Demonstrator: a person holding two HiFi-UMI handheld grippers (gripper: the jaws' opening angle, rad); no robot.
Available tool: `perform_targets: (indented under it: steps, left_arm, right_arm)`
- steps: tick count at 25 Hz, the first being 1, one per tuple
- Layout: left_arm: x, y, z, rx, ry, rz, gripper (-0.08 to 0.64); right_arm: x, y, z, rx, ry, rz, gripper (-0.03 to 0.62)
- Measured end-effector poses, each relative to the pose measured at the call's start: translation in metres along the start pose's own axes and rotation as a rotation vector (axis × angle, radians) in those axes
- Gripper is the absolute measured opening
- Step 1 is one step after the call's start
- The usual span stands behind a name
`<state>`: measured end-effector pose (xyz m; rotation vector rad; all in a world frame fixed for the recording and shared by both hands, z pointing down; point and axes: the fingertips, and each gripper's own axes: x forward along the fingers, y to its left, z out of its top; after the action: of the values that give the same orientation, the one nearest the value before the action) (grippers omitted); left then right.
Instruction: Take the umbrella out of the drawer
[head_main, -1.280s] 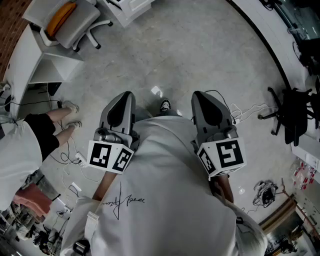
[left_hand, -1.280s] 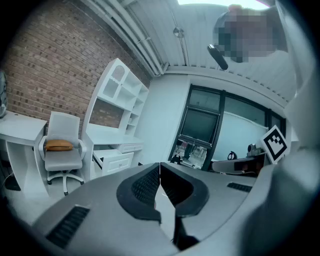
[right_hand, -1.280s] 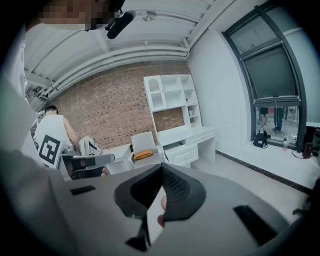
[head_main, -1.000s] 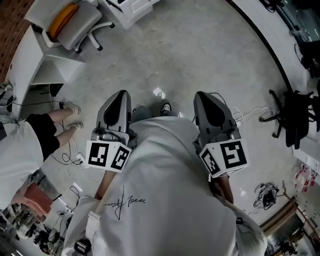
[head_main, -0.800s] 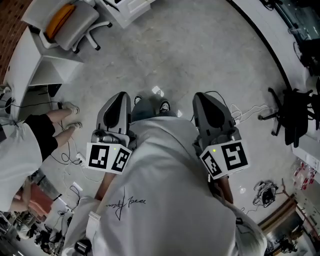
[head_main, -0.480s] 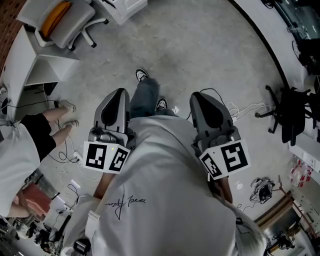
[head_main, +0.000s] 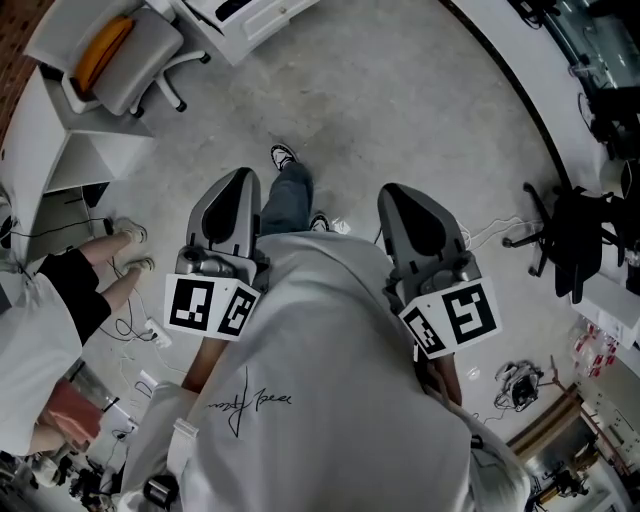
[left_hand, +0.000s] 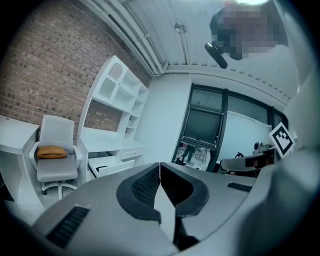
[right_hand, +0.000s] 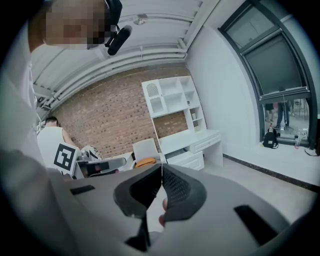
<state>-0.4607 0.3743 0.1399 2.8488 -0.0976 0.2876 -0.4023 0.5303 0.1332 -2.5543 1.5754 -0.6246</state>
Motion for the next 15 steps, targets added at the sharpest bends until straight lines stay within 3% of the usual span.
perform_targets:
  steps: [7, 15]
  left_arm:
    - [0.044, 0.029, 0.022, 0.027, 0.005, -0.018, 0.017]
    - [0.083, 0.071, 0.046, 0.023, 0.022, -0.013, 0.017]
  right_arm:
    - [0.051, -0.016, 0.019, -0.037, 0.028, -0.007, 0.025]
    - [0.111, -0.024, 0.045, -0.007, 0.046, 0.013, 0.025]
